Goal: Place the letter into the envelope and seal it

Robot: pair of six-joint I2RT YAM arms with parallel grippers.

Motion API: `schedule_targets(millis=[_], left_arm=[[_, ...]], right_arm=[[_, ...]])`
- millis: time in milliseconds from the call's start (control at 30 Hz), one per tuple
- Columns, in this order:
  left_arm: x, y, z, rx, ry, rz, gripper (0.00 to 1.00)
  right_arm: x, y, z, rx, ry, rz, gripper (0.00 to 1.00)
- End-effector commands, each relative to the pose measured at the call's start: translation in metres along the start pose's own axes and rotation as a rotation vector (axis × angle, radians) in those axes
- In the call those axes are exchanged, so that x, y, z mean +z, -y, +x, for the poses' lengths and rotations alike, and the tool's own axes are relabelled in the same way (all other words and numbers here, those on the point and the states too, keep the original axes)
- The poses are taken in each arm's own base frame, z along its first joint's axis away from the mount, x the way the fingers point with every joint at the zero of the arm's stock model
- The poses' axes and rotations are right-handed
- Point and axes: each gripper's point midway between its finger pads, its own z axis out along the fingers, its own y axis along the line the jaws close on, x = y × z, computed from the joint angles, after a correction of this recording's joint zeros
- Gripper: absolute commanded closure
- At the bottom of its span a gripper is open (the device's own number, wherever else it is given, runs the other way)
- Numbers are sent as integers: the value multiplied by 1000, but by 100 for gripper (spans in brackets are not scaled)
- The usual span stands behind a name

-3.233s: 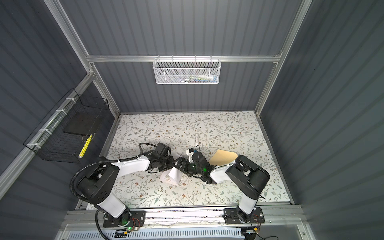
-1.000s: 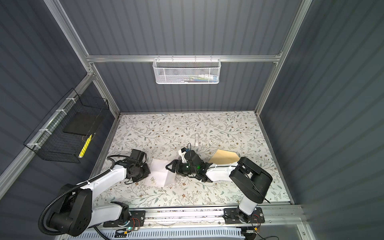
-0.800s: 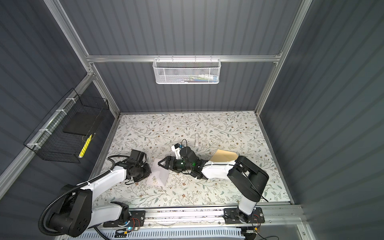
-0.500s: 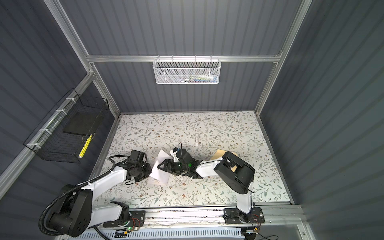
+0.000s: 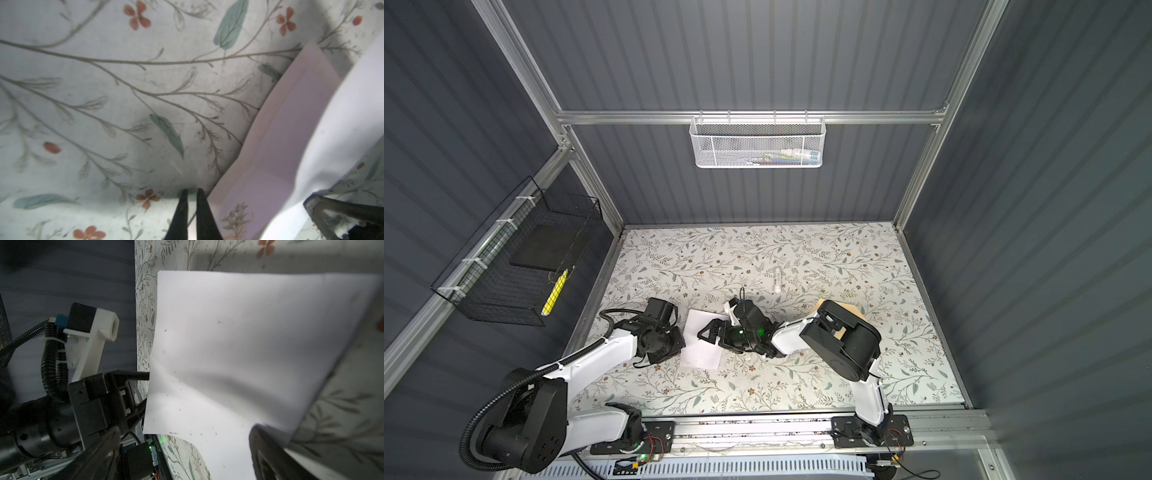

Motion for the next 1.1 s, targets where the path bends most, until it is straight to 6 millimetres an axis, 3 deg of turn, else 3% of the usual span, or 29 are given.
schedule_targets(millis=[0, 133, 200, 233, 300, 367, 467, 567, 633, 733, 867, 1067], left_arm=[[-39, -15, -22, 7, 89, -118, 73], [-95, -3, -52, 1, 223, -93, 45], [-112, 11, -60, 6, 241, -39, 37], [-111, 20, -59, 12, 225, 8, 35], [-94, 42, -47, -6, 140, 124, 39], [-71, 60, -30, -50, 52, 249, 52], [-50, 69, -16, -110, 5, 332, 68], [-45, 75, -9, -104, -2, 359, 76], [-38, 79, 1, -105, -26, 373, 79], [-20, 75, 21, -109, -69, 347, 83], [0, 62, 43, -109, -100, 277, 87], [16, 35, 62, -118, -125, 179, 90]], right_arm=[[1, 32, 1, 61, 9, 95, 3], [-5, 36, 1, 70, 23, 124, 2], [-7, 36, 1, 77, 27, 129, 2], [-7, 37, 0, 80, 31, 131, 2], [-8, 36, 0, 89, 35, 130, 2], [-8, 35, -1, 100, 38, 128, 2], [-9, 36, -1, 120, 47, 133, 4], [-11, 37, -1, 133, 55, 142, 9], [-12, 40, -2, 143, 66, 161, 19], [-14, 45, -4, 161, 92, 183, 35], [-17, 51, -4, 175, 103, 214, 44], [-16, 56, -3, 179, 99, 238, 69]])
